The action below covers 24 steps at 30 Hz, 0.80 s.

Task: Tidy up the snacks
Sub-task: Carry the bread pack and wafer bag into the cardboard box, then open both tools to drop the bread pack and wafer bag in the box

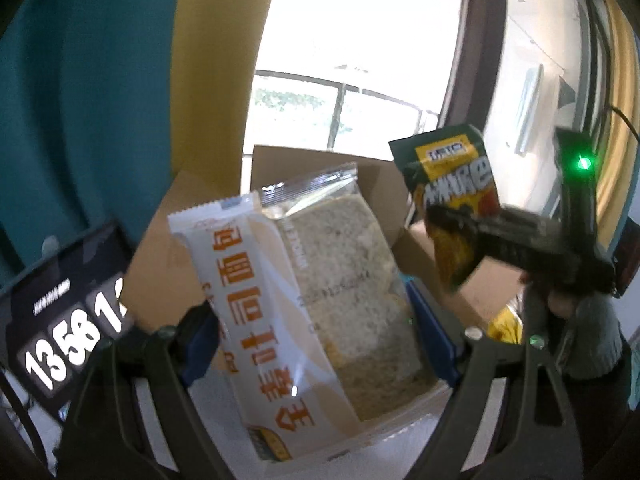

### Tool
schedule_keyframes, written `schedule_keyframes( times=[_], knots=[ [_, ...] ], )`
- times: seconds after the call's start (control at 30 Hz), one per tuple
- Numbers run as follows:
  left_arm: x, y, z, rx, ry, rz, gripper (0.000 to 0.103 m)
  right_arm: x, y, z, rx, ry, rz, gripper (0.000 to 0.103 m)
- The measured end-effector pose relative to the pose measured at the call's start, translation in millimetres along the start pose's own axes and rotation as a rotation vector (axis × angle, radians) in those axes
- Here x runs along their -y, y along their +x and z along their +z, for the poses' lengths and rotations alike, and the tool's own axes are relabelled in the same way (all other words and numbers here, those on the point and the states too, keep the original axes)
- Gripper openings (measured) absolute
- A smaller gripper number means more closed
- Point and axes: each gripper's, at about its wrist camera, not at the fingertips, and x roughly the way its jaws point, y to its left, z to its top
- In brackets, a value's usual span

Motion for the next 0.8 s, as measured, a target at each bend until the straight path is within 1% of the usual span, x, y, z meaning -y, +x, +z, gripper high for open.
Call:
schedule_keyframes(
  times=[0.03,0.1,0.13,0.2,0.27,0.37,0.43,0.5,0.63,0.8],
  knots=[
    [-1.0,8.9,8.2,-0.003,-0.003,-0.004,0.086,1.5,7.3,1.2,-0.014,-0.004,-0.026,0.069],
    [-3.3,25.8,21.1,-0.017,-0.014,-0.011,0.086,4.7,15.9,2.1,-0.023,-0.001,-0.079,0.075],
    [-2.7,34.6,26.4,-0.028,-0.009,-0.001,0.086,6.4,16.6,3.1,-0.019,0.008,-0.086,0.075],
    [-1.6,47.1,33.4,-0.039,-0.006,0.002,0.086,9.0,11.9,1.6,-0.008,0.01,-0.085,0.076],
    [-2.2,57.3,38.6,-0.046,-0.015,0.002,0.087,13.2,1.7,-1.5,0.021,0.01,-0.112,0.077],
    [0.4,69.0,41.1,-0.06,-0.019,0.016,0.088,19.2,-7.3,-5.8,0.026,0.009,-0.128,0.077],
    [4.5,72.7,39.7,-0.065,-0.017,0.021,0.096,22.4,-12.2,-8.2,0.033,-0.004,-0.155,0.077],
    [7.8,77.3,39.0,-0.071,-0.015,0.028,0.097,23.0,-14.7,-5.5,0.032,-0.001,-0.165,0.077],
    [8.6,80.4,38.9,-0.075,-0.016,0.033,0.097,30.2,-19.0,-11.1,0.015,0.026,-0.155,0.077],
    [7.9,67.3,39.0,-0.062,-0.017,0.04,0.097,19.8,-26.0,-12.3,0.003,0.002,-0.14,0.077]
  ],
)
